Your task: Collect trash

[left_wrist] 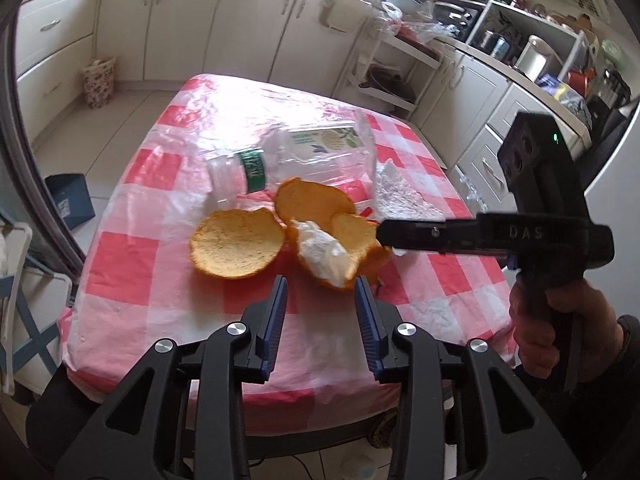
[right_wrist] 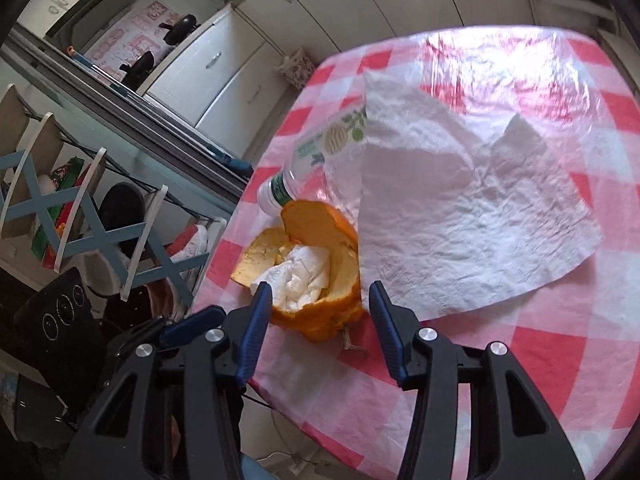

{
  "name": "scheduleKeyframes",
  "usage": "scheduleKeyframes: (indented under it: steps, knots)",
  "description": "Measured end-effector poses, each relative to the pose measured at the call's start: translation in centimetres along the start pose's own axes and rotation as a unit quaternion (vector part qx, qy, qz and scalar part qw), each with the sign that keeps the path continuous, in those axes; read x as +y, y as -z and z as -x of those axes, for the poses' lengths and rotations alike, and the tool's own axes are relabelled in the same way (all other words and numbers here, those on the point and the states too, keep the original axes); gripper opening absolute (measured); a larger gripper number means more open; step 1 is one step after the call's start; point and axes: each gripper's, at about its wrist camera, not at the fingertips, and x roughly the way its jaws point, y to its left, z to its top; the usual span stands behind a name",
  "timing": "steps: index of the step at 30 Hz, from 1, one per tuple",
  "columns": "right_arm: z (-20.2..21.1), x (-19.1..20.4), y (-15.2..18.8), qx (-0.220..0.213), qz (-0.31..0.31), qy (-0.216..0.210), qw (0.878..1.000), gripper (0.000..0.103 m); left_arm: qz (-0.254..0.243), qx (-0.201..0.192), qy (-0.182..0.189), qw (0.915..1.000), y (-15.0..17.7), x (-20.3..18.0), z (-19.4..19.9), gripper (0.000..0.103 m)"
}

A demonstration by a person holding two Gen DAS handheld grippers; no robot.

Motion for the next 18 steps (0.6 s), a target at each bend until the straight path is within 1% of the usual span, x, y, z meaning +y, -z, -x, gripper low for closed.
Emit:
scheduleKeyframes:
  steps: [3, 4, 5, 8, 9, 10, 12, 15, 18]
  knots:
    - [-0.6, 0.0, 0.3, 0.017, 0.009, 0.018, 1.000, 0.049, 0.027, -0.002, 0.001, 0.9996, -0.4, 1.4, -0.1, 0.035]
    - [-0.7, -0.1, 0.4, 0.020, 0.008, 0.016, 1.000, 0.047, 0.029, -0.003, 0.001, 0.9996, -0.6, 1.5, -0.2, 0.035]
    - [-0.8, -0.1, 0.5, 0.023, 0.010, 0.012, 1.000, 0.045, 0.024, -0.005, -0.002, 0.9997, -0.8, 1.3, -0.4, 0.035]
    - [-0.8, -0.1, 0.7, 0.025, 0.017, 0.010, 1.000, 0.032, -0.002, -0.006, -0.019, 0.9998, -1.0, 0.2, -1.1, 0.036]
    - [-0.9, -0.1, 0.7, 0.026, 0.019, 0.009, 0.999, 0.026, -0.009, -0.005, -0.023, 0.9997, -1.0, -0.2, -1.3, 0.036]
    - [-1.1, 0.0, 0.6, 0.024, 0.024, 0.015, 0.999, 0.022, -0.015, -0.004, -0.026, 0.9996, -1.1, -0.5, -1.6, 0.036]
    - [-1.0, 0.3, 0.6, 0.019, 0.036, 0.025, 0.999, 0.016, -0.021, -0.002, -0.032, 0.9993, -1.1, -1.1, -2.1, 0.037]
    - [-0.3, 0.4, 0.6, 0.016, 0.046, 0.016, 0.999, 0.011, -0.033, -0.009, -0.048, 0.9983, -1.2, -2.0, -2.5, 0.040]
    - [1.5, 0.0, 1.0, 0.004, 0.054, 0.011, 0.998, 0.008, -0.055, -0.015, -0.066, 0.9962, -1.2, -3.0, -3.2, 0.040]
